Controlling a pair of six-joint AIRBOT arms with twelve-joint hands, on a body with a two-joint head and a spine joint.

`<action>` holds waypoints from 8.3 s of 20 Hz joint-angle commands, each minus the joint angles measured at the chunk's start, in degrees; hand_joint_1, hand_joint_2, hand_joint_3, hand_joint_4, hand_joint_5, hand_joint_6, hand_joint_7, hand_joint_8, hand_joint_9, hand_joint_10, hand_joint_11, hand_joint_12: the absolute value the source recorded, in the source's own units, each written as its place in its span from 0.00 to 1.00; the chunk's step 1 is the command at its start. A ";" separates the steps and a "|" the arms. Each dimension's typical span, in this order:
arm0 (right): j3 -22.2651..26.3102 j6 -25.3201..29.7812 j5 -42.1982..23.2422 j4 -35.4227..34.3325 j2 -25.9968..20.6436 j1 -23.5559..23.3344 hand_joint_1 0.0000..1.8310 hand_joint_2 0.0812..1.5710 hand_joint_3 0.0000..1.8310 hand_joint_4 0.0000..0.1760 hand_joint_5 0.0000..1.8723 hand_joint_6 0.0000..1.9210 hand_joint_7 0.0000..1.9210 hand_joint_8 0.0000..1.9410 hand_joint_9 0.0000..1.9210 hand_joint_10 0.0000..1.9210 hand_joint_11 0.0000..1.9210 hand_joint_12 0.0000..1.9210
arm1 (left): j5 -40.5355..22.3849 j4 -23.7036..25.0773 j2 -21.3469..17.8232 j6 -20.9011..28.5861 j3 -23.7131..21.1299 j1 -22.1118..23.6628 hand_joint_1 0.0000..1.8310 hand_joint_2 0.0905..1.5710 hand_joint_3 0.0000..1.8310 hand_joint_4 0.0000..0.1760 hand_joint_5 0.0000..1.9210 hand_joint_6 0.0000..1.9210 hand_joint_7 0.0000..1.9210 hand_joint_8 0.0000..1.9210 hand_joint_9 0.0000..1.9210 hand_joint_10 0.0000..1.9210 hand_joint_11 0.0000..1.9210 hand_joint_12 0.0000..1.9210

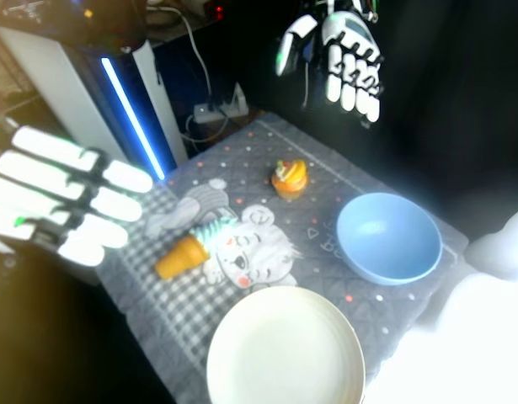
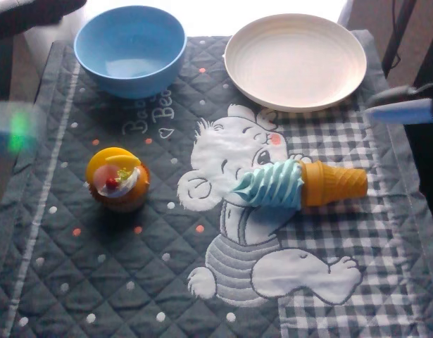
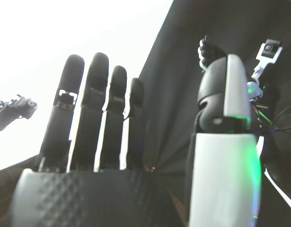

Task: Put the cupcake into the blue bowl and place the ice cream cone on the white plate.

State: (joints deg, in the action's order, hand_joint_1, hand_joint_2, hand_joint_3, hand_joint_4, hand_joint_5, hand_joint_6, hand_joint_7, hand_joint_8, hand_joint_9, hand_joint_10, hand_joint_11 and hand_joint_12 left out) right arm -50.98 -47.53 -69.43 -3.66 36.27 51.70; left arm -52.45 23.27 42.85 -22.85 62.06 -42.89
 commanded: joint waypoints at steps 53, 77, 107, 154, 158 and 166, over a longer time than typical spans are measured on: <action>-3.05 9.05 9.07 2.73 9.20 -0.11 0.41 0.37 0.00 0.00 0.09 0.00 0.17 0.00 0.15 0.00 0.06 0.20 | -2.34 5.54 4.14 9.25 2.28 -0.32 0.41 0.42 0.00 0.16 0.07 0.00 0.15 0.01 0.17 0.01 0.16 0.06; -10.28 11.29 19.89 4.79 14.65 1.78 0.42 0.39 0.00 0.00 0.12 0.00 0.20 0.00 0.20 0.00 0.17 0.12 | 12.20 21.05 14.38 21.41 11.82 6.01 0.42 0.42 0.00 0.00 0.13 0.00 0.21 0.00 0.23 0.00 0.02 0.48; -14.28 12.30 28.43 9.38 21.09 -0.76 0.47 0.48 0.00 0.00 0.27 0.00 0.37 0.01 0.42 0.03 0.28 0.41 | 16.56 28.05 19.46 27.84 15.56 3.53 0.53 0.46 0.00 0.00 0.23 0.00 0.28 0.01 0.34 0.01 0.27 0.35; -28.51 0.51 31.72 1.31 25.41 -27.31 0.71 0.63 0.00 0.00 0.60 0.29 0.68 0.31 0.71 0.25 0.60 0.65 | 22.26 11.84 25.78 22.01 33.83 25.63 0.76 0.63 0.00 0.00 0.56 0.37 0.61 0.28 0.62 0.46 0.53 0.57; -32.76 0.50 36.00 -0.20 28.26 -28.09 0.71 0.64 0.00 0.00 0.58 0.33 0.67 0.32 0.74 0.20 0.63 0.63 | 27.37 13.98 30.13 22.40 37.84 27.22 0.76 0.65 0.00 0.00 0.52 0.45 0.60 0.28 0.59 0.50 0.54 0.49; -38.11 0.50 40.86 -2.64 31.82 -28.09 0.71 0.63 0.00 0.00 0.60 0.30 0.68 0.31 0.76 0.20 0.62 0.62 | 31.27 23.41 33.79 28.12 40.59 27.92 0.77 0.64 0.01 0.00 0.60 0.23 0.58 0.40 0.59 0.49 0.52 0.51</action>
State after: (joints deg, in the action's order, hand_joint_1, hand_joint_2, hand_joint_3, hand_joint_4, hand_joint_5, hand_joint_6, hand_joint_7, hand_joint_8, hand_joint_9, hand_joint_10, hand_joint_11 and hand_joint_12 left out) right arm -88.90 -47.29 -21.47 -5.76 68.03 24.53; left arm -17.02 48.51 76.34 4.69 102.48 -16.01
